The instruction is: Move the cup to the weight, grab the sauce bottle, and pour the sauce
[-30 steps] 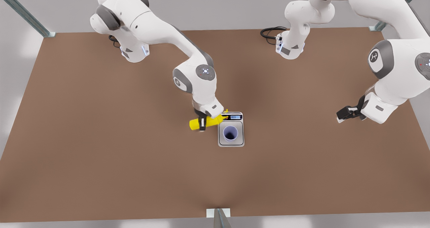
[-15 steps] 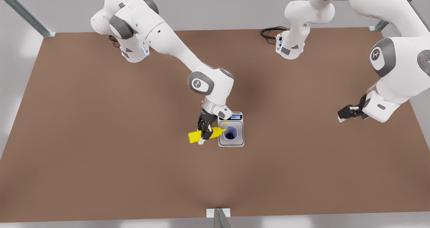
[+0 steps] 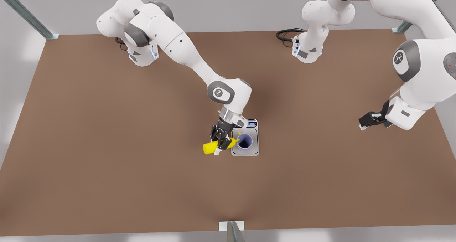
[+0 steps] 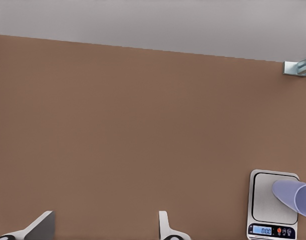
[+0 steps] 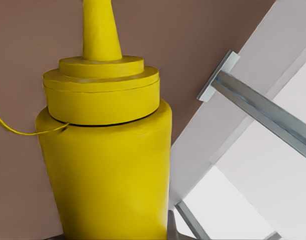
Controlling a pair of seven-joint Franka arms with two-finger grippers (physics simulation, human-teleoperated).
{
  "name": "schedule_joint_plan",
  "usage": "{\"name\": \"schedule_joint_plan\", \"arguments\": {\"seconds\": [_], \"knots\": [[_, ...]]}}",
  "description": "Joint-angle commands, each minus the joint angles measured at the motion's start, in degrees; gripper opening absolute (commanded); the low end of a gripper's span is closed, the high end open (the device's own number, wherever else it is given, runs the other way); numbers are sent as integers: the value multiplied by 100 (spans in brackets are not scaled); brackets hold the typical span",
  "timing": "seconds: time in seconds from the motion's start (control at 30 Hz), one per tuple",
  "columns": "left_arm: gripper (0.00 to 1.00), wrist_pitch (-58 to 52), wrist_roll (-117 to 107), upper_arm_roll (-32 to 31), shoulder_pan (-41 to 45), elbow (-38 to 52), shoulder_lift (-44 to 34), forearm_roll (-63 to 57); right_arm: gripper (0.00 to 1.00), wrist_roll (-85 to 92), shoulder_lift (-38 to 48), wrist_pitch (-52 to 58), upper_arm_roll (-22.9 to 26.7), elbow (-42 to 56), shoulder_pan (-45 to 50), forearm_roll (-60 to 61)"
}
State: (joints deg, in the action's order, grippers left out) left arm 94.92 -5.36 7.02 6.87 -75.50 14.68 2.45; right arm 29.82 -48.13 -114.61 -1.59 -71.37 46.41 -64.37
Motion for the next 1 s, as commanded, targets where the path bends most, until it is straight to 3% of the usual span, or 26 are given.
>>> {"name": "schedule_joint_plan", "arguments": {"seconds": [0.0, 0.33, 0.57, 0.8, 0.97], "knots": [[100, 0, 0, 1, -2, 0, 0, 1, 58, -3, -12, 0, 0, 0, 0, -5], [100, 0, 0, 1, -2, 0, 0, 1, 58, -55, 110, 18, -8, 18, -35, 135], [100, 18, 18, 1, -2, 0, 17, 1, 58, 41, 550, -61, -61, -17, -685, 1726], [100, 9, 18, -8, -2, 0, 17, 1, 58, 2273, 726, -79, -61, 18, -1889, 4952], [100, 9, 18, -8, -2, 0, 17, 1, 58, 4804, 673, -220, -61, -62, -2751, 7667]]}}
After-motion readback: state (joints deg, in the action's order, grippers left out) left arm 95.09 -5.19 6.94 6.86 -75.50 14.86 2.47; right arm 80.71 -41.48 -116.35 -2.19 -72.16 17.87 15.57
